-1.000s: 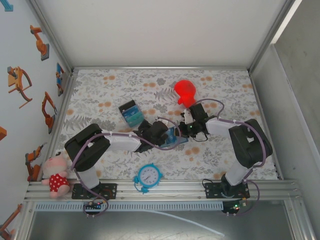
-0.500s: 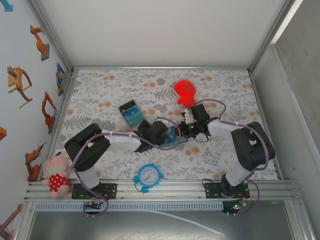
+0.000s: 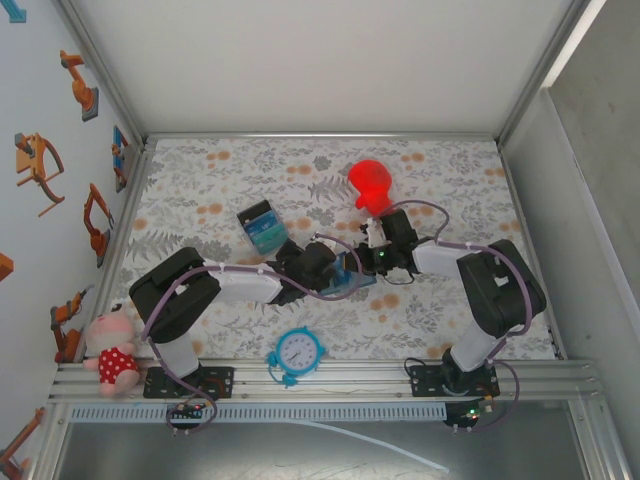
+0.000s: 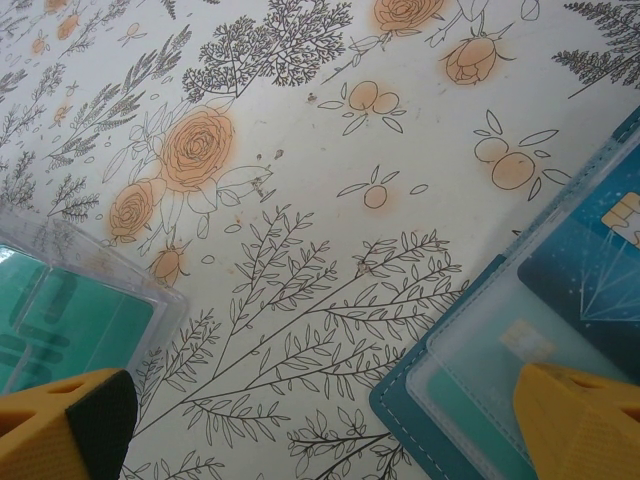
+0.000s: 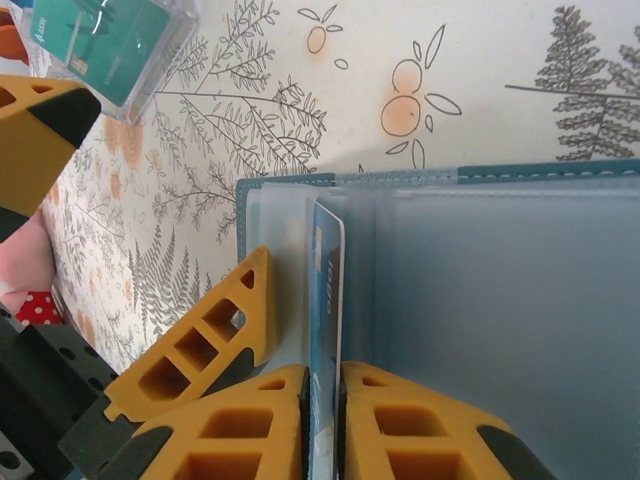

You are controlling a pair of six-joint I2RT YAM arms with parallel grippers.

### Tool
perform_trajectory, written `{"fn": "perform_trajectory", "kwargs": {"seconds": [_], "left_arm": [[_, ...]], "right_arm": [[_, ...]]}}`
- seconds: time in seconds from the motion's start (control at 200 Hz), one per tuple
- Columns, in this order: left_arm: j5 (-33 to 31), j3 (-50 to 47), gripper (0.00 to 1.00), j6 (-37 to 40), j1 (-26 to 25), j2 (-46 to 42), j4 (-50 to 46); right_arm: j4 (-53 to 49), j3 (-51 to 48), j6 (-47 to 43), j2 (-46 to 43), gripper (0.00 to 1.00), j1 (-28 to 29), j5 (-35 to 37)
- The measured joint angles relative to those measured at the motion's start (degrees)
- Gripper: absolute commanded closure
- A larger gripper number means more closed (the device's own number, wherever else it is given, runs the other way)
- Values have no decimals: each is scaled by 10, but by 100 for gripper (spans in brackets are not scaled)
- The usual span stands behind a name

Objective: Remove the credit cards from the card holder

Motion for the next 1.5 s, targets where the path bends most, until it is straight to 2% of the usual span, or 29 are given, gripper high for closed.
{"fn": "perform_trajectory", "kwargs": {"seconds": [0.14, 0.265, 0.576, 0.786, 1.132, 1.497], "left_arm": [[0, 0, 3, 0, 0, 0, 0], [-1, 0, 3, 0, 0, 0, 0], [-3, -3, 3, 0, 0, -7, -9], [-6, -5, 3, -7, 0, -36, -36], [-17, -19, 3, -15, 6, -203, -59], [63, -90, 3, -40, 84, -419, -84]], "right_arm": [[0, 0, 3, -1, 97, 1, 5], [-24, 0, -10, -23, 100, 2, 32], [-116, 3, -57, -119, 100, 2, 120], [-147, 3, -85, -183, 100, 2, 145], [-144, 3, -113, -268, 100, 4, 124], [-137, 3, -145, -311, 100, 54, 116]]}}
